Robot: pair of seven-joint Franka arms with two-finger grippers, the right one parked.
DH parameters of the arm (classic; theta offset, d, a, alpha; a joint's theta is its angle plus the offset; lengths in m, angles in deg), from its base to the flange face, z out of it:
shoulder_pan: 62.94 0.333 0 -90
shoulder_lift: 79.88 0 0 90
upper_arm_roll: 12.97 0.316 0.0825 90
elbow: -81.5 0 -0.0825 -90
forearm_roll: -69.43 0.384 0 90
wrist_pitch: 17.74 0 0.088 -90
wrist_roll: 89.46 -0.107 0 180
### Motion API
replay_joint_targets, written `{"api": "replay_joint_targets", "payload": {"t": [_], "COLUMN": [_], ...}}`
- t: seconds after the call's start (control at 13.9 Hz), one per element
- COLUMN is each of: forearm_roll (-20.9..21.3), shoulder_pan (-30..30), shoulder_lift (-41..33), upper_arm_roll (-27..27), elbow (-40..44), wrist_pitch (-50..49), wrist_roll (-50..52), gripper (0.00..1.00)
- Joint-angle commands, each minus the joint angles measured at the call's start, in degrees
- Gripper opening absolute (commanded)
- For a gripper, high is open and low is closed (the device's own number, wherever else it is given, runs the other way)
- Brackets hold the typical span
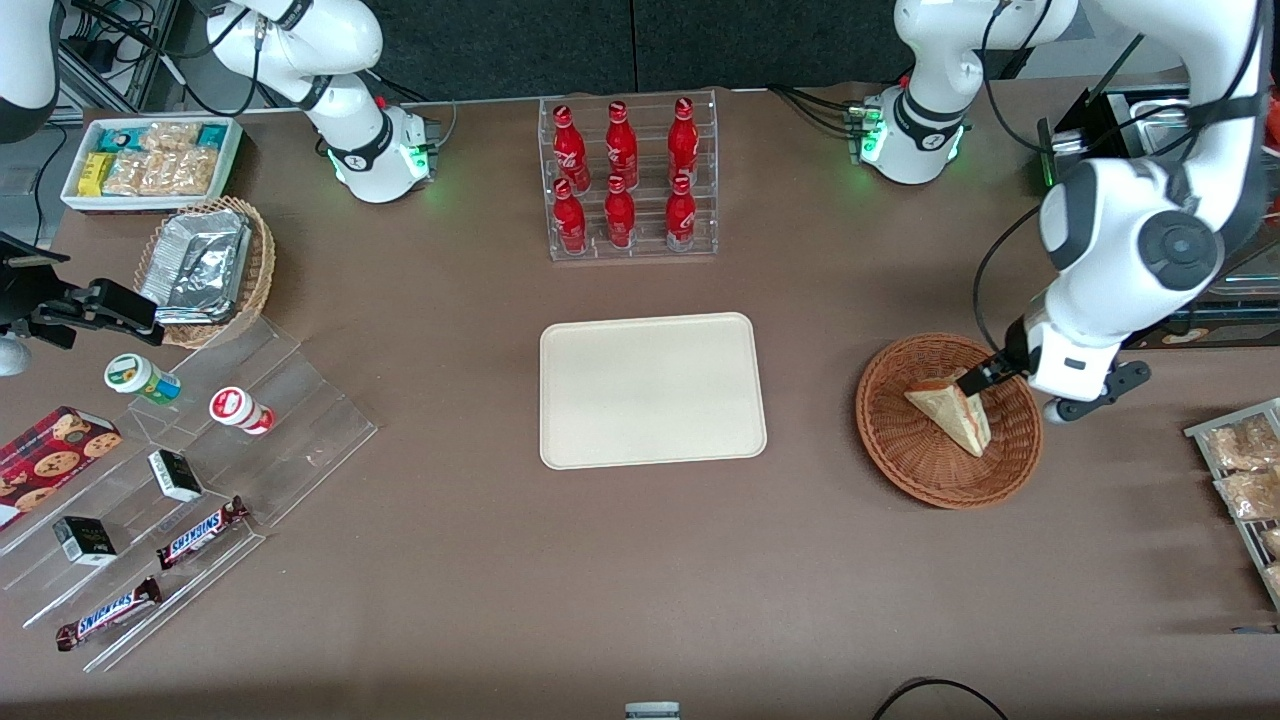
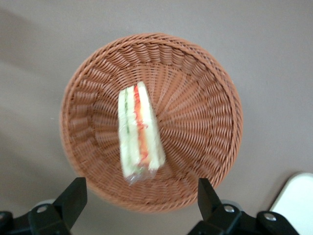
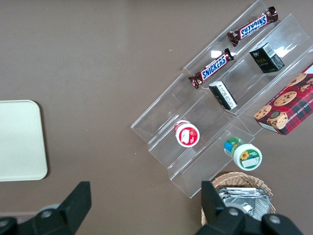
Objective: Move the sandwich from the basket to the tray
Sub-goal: 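Lower the left gripper and close it on the wrapped sandwich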
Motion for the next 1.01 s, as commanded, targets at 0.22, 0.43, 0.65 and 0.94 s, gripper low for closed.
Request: {"api": "replay_joint_targets", "payload": {"t": [0.22, 0.43, 0.65, 0.94], "forearm_roll": [0.82, 0.99, 1.17, 1.35], "shoulder_pan": [-1.05, -0.97, -0.88, -0.88], "shoulder_lift": [5.72, 7.65, 7.75, 8.18], "upper_arm_roll": [0.58, 0.93, 1.02, 1.02], "elbow": [-3.81, -4.87, -5.31, -5.32], "wrist_pitch": [8.61, 10.81, 11.25, 10.99], "wrist_roll": [9.53, 11.2, 12.69, 12.61], "gripper": [1.0, 1.0, 0.59, 0.0]}}
